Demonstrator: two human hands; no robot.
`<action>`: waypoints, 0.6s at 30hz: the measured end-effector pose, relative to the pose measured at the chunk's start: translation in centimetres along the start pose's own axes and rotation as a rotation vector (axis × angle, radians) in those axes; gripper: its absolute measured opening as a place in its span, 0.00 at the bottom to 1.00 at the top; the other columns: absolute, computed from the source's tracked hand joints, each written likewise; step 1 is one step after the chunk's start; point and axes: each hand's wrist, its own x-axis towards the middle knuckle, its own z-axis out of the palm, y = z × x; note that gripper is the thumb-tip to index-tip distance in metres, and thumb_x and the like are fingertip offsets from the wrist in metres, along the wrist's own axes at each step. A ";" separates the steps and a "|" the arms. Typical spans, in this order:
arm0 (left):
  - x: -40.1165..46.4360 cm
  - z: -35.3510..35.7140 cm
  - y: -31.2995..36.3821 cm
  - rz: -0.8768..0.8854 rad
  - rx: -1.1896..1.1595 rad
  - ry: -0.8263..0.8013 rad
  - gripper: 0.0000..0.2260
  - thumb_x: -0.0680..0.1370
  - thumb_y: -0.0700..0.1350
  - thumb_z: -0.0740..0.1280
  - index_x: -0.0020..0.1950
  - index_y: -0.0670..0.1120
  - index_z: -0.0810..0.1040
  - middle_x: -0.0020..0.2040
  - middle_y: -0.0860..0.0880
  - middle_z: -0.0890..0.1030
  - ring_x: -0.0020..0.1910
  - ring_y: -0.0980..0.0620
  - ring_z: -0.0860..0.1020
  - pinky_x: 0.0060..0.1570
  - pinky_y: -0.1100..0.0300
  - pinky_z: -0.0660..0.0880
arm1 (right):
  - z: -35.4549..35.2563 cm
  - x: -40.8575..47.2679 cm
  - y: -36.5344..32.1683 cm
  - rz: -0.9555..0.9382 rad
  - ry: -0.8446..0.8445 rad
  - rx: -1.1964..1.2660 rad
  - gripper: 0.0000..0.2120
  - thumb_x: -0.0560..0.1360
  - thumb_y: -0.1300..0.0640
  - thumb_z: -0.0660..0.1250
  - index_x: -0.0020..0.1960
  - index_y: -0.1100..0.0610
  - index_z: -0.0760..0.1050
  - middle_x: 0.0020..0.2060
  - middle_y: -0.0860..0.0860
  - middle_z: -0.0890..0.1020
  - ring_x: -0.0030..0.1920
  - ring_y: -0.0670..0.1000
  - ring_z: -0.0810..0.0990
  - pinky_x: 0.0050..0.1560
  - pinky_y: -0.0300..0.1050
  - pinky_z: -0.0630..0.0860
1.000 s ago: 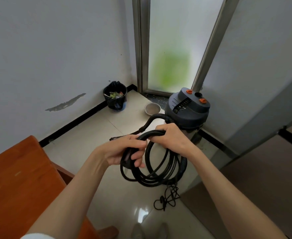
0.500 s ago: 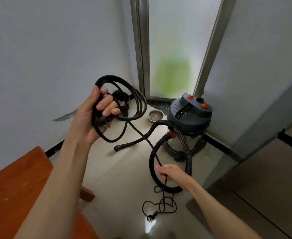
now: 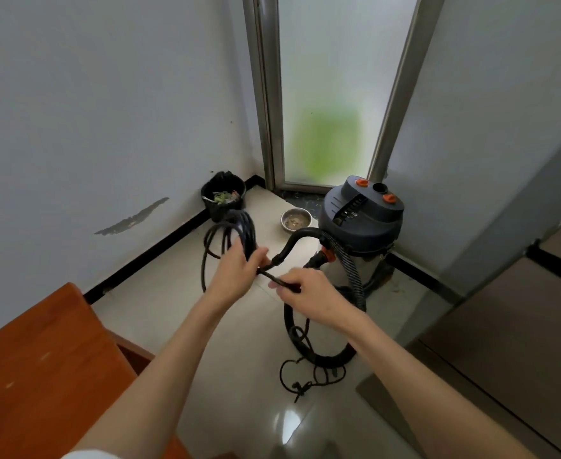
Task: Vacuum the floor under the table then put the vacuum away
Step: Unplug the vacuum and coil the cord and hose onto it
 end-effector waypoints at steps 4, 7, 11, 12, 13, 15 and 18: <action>-1.8 0.2 0.6 0.017 0.020 -0.210 0.16 0.81 0.49 0.57 0.35 0.46 0.71 0.25 0.52 0.76 0.27 0.51 0.76 0.33 0.59 0.73 | -3.6 0.8 -0.8 -0.014 0.172 0.171 0.05 0.72 0.59 0.72 0.47 0.54 0.81 0.40 0.48 0.80 0.41 0.42 0.77 0.44 0.33 0.71; -2.6 -1.2 2.1 -0.045 -0.274 -0.404 0.14 0.81 0.45 0.60 0.36 0.44 0.69 0.23 0.49 0.69 0.27 0.46 0.73 0.37 0.56 0.78 | -4.9 0.9 0.6 0.032 0.171 0.214 0.09 0.67 0.54 0.76 0.41 0.53 0.77 0.31 0.47 0.75 0.32 0.43 0.72 0.36 0.34 0.69; -2.8 -3.7 3.4 -0.041 -0.803 -0.466 0.15 0.75 0.47 0.69 0.30 0.46 0.70 0.21 0.52 0.64 0.20 0.54 0.66 0.33 0.58 0.76 | -4.7 0.6 4.4 0.161 0.137 0.430 0.17 0.70 0.52 0.73 0.40 0.66 0.74 0.27 0.51 0.68 0.28 0.46 0.64 0.33 0.39 0.63; -2.5 -4.5 3.3 -0.027 -0.953 -0.446 0.15 0.73 0.49 0.71 0.30 0.48 0.71 0.20 0.53 0.65 0.19 0.56 0.66 0.31 0.61 0.75 | -4.3 0.3 5.5 0.215 0.138 0.523 0.16 0.71 0.52 0.72 0.38 0.65 0.72 0.26 0.50 0.68 0.27 0.46 0.64 0.35 0.41 0.65; -2.1 -5.2 3.1 -0.014 -1.104 -0.443 0.13 0.70 0.50 0.72 0.30 0.48 0.72 0.20 0.54 0.66 0.18 0.57 0.66 0.29 0.63 0.74 | -3.8 0.1 6.5 0.262 0.145 0.644 0.16 0.71 0.52 0.71 0.36 0.62 0.70 0.25 0.49 0.67 0.27 0.46 0.65 0.38 0.43 0.68; -1.1 -6.6 2.7 0.043 -1.440 -0.564 0.11 0.75 0.49 0.69 0.36 0.44 0.75 0.22 0.52 0.69 0.21 0.56 0.66 0.32 0.62 0.74 | -2.9 0.0 8.0 0.312 0.166 0.778 0.16 0.73 0.52 0.69 0.33 0.57 0.67 0.23 0.48 0.66 0.27 0.47 0.66 0.48 0.47 0.72; -0.3 -8.4 2.7 0.126 -1.876 -0.652 0.15 0.82 0.45 0.58 0.43 0.35 0.74 0.26 0.45 0.68 0.26 0.50 0.66 0.38 0.56 0.73 | -1.7 0.0 9.2 0.341 0.160 0.562 0.18 0.75 0.50 0.68 0.31 0.55 0.67 0.24 0.48 0.68 0.30 0.47 0.68 0.45 0.43 0.71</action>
